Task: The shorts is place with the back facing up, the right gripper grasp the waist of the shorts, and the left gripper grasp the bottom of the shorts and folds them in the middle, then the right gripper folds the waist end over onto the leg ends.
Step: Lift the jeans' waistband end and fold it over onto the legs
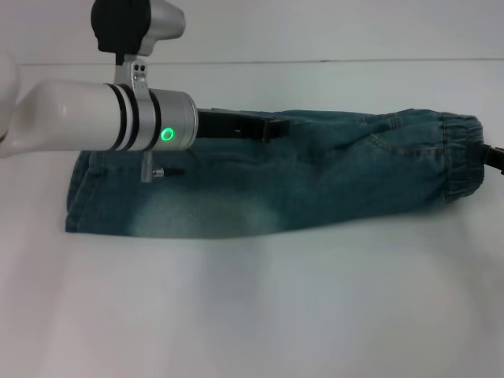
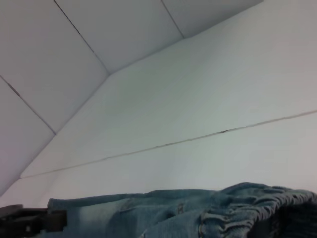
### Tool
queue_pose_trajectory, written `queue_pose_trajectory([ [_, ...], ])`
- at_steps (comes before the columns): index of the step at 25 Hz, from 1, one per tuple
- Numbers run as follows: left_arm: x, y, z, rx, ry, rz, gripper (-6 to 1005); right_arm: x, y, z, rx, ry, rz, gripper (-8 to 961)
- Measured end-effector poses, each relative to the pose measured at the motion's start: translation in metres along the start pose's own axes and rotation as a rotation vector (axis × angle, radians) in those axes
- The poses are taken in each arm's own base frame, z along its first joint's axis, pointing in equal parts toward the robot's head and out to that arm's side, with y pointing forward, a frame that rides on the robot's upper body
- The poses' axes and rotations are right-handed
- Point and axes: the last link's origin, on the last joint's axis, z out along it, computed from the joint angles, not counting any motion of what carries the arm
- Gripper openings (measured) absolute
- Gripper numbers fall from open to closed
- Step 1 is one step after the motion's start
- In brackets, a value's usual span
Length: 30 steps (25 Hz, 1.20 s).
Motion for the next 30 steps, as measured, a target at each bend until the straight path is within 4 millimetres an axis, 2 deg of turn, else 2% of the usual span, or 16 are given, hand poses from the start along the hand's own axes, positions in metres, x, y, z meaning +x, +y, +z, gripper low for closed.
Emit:
queue_pose_trajectory([
  [2,-0.001,-0.003,0.005,0.047,0.000,0.008,400,-0.001,0.001,0.001,-0.006,0.002,-0.005,44],
  [5,-0.001,-0.005,0.007,0.080,-0.001,0.014,195,-0.007,0.004,0.000,-0.012,-0.003,-0.017,44],
  [10,-0.005,-0.012,0.013,0.146,0.000,0.021,23,-0.015,0.010,-0.002,-0.011,-0.017,-0.042,44],
  [17,-0.013,-0.010,0.026,0.213,-0.067,0.075,23,-0.026,0.017,-0.002,-0.026,-0.021,-0.058,44],
  [30,-0.014,-0.001,0.035,0.224,-0.091,0.109,22,-0.066,0.039,-0.003,-0.045,-0.013,-0.149,44],
])
